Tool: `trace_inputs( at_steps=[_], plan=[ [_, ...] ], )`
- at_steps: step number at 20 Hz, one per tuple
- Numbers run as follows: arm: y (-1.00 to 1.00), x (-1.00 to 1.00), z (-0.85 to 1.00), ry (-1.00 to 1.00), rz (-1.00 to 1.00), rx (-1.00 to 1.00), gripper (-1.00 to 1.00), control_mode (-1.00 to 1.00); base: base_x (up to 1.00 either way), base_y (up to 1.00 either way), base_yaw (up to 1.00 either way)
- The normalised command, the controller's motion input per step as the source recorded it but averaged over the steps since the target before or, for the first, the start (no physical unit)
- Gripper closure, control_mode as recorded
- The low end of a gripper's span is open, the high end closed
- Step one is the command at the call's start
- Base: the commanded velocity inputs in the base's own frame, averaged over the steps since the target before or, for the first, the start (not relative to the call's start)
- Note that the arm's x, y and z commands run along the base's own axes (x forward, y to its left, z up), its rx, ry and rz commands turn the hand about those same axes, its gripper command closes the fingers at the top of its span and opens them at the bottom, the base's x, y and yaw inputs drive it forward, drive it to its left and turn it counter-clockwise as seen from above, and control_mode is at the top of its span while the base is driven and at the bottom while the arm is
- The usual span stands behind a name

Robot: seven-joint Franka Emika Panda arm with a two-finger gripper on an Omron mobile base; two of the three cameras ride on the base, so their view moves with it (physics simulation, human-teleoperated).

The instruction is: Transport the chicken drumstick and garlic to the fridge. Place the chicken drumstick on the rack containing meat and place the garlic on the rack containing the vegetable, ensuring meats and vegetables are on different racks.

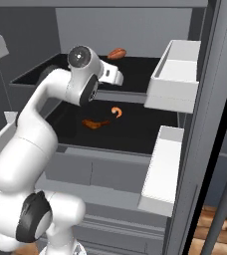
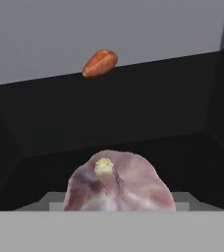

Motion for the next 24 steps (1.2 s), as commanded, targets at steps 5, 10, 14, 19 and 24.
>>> trace_inputs(
  at_steps=[5, 10, 14, 19, 24],
  plan=[
    [0.00, 0.10, -0.28, 0.00, 0.00, 0.00, -1.00, -1.00, 0.00, 0.00, 0.00],
    [0.00, 0.05, -0.03, -0.23, 0.00, 0.00, -1.00, -1.00, 0.00, 0.00, 0.00],
    [0.11, 0.46, -0.01, -0.24, -0.01, 0.00, -1.00, -1.00, 0.00, 0.00, 0.00],
    [0.14, 0.50, 0.02, -0.14, -0.04, 0.00, -1.00, -1.00, 0.00, 0.00, 0.00],
    [0.00, -0.13, 0.63, 0.12, -0.13, 0.05, -1.00, -1.00, 0.00, 0.00, 0.00]
  ],
)
